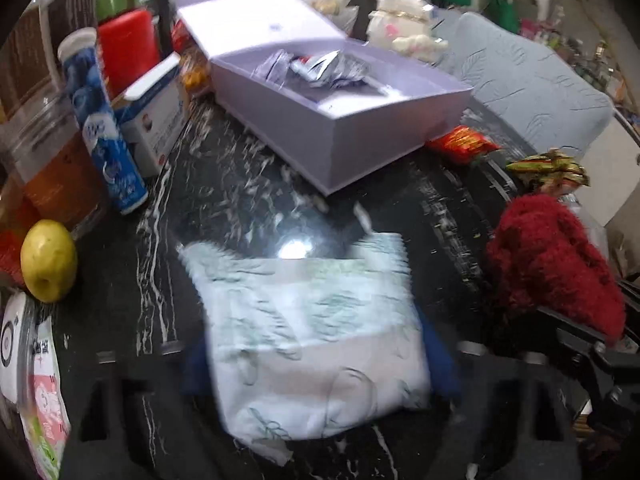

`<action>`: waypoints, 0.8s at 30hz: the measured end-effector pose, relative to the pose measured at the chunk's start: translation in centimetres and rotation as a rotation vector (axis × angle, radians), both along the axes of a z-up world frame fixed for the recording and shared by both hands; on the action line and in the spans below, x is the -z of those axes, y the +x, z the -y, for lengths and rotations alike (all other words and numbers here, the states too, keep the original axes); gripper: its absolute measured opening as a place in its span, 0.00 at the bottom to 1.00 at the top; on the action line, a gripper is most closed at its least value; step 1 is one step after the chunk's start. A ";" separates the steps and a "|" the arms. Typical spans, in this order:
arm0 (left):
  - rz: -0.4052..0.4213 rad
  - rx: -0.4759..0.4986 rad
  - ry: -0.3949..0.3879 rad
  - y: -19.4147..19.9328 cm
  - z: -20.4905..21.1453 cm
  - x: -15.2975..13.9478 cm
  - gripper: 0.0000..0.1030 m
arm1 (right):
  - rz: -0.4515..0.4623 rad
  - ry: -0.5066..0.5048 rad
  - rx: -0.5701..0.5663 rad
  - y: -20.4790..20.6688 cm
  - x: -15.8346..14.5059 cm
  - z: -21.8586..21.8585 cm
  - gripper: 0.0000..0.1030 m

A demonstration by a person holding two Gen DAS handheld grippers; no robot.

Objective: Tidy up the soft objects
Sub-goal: 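Lower the red sock and white packet with both tools into the lavender box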

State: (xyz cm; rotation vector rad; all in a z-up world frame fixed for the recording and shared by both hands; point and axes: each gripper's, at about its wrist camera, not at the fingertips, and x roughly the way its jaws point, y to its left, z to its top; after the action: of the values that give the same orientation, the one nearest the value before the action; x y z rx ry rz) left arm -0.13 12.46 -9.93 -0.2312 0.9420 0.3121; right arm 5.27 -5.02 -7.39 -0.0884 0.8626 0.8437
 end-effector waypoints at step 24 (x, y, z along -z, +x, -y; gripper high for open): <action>0.127 0.046 -0.009 -0.6 0.8 -3.6 0.63 | 0.039 0.016 -0.032 0.9 -0.9 -0.8 0.39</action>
State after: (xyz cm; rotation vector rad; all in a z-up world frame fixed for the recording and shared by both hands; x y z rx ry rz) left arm -0.77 11.63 -6.33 -0.2346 0.8218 0.2478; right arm 6.18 -4.23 -6.48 -0.1049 0.8192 0.8764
